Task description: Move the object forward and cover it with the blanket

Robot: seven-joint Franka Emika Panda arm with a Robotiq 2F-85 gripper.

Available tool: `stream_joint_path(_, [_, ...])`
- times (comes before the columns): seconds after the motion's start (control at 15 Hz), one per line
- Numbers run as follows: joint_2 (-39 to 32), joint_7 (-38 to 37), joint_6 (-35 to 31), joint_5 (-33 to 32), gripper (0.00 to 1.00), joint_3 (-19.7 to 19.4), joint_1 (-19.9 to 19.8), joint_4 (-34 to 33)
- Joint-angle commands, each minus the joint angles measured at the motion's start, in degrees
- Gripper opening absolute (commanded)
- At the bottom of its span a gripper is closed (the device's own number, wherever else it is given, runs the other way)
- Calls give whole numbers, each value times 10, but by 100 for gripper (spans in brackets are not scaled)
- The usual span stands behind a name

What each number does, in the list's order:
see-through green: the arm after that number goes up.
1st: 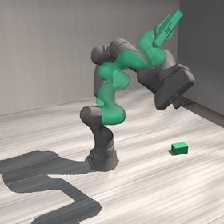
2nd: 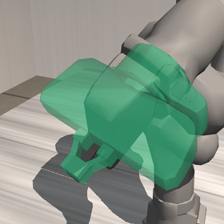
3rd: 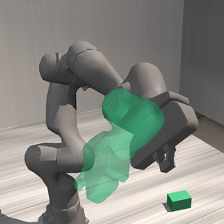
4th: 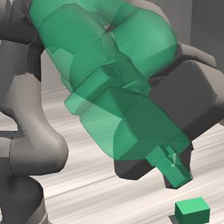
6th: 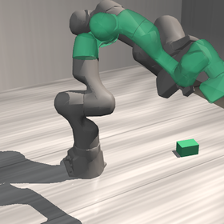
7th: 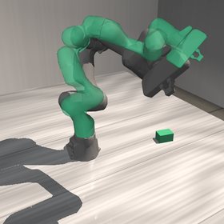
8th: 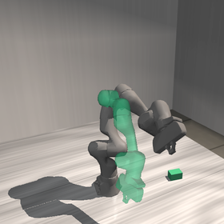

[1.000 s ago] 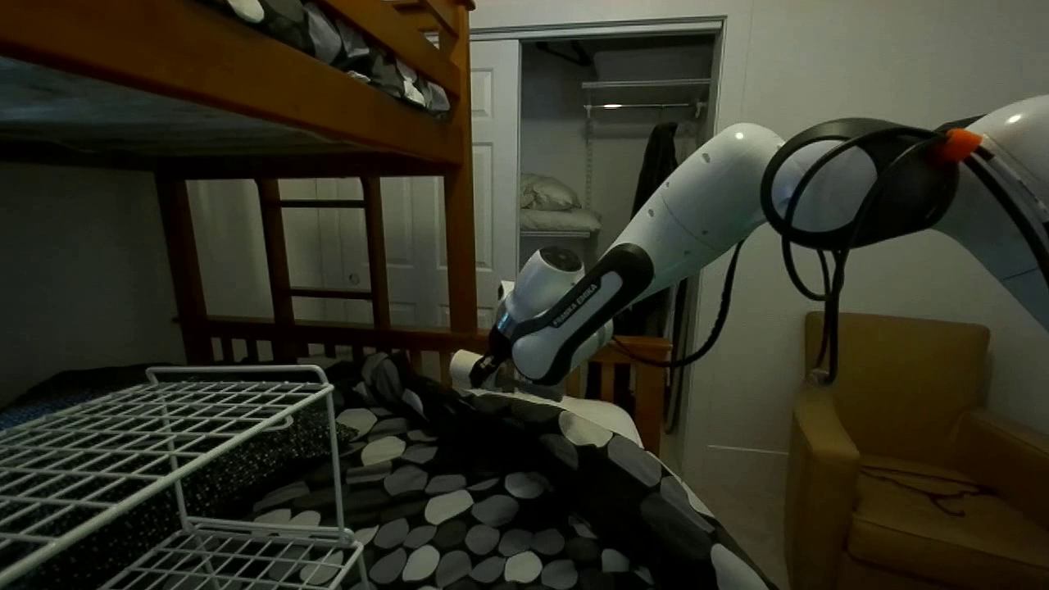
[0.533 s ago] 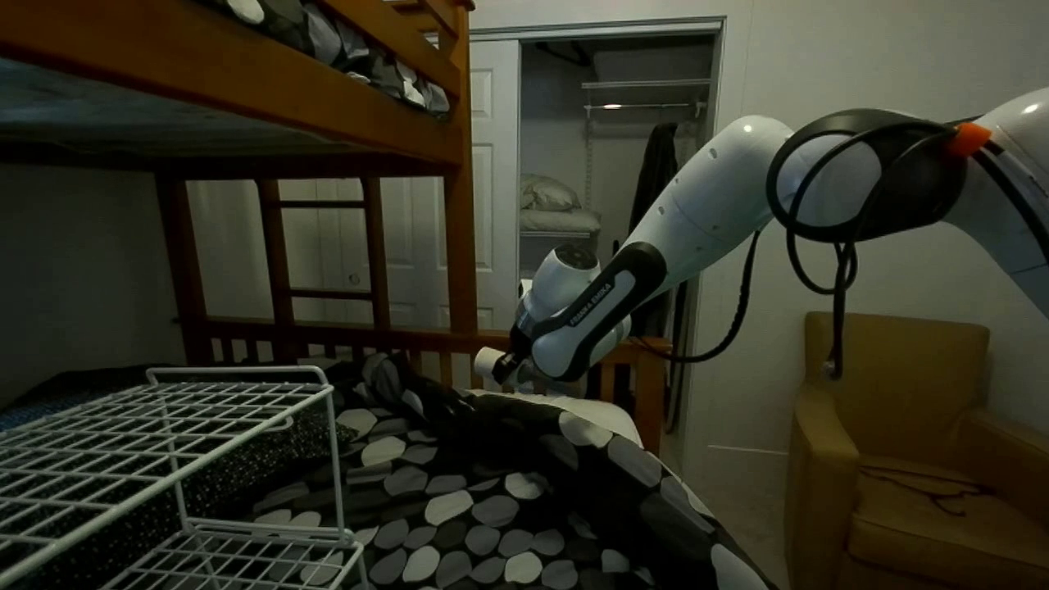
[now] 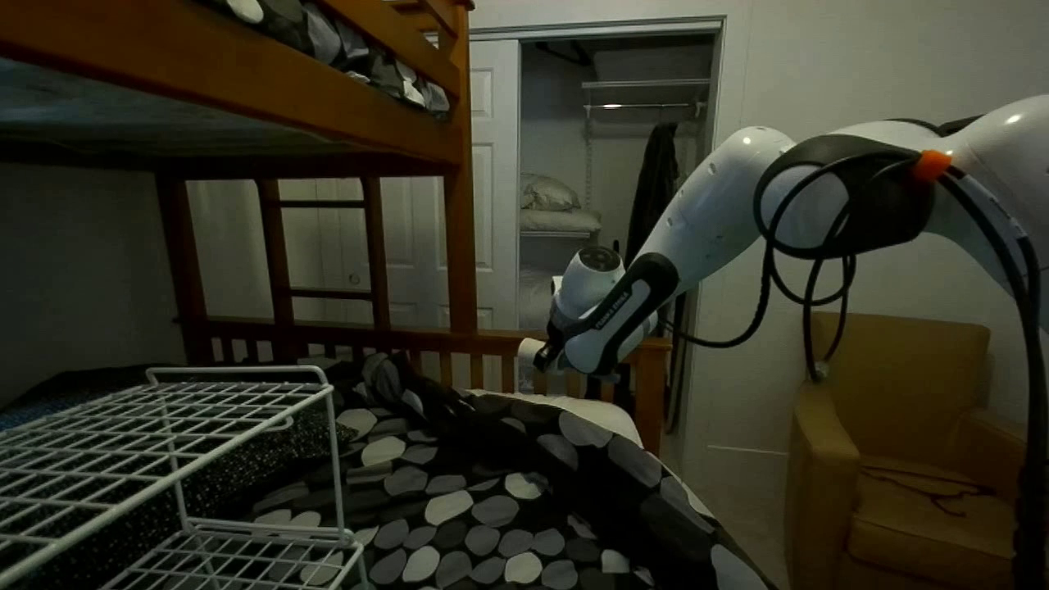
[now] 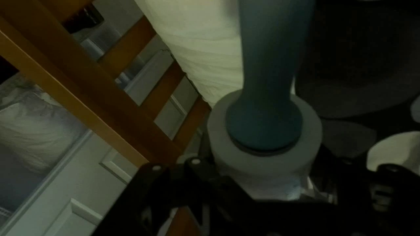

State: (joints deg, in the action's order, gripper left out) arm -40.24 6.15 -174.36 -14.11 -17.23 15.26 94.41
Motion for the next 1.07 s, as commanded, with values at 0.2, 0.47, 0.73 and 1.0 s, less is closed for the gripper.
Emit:
stream_joint_path(0.2, [-30, 74, -7, 1, 42, 135, -141, -18])
stream_joint_path(0.47, [-60, 100, -3, -3, 42, 158, -176, -39])
stream_joint_path(0.73, [-111, 93, -2, 7, 42, 165, -188, -86])
stream_joint_path(1.0, [-160, 90, -4, 9, 42, 165, -185, -140])
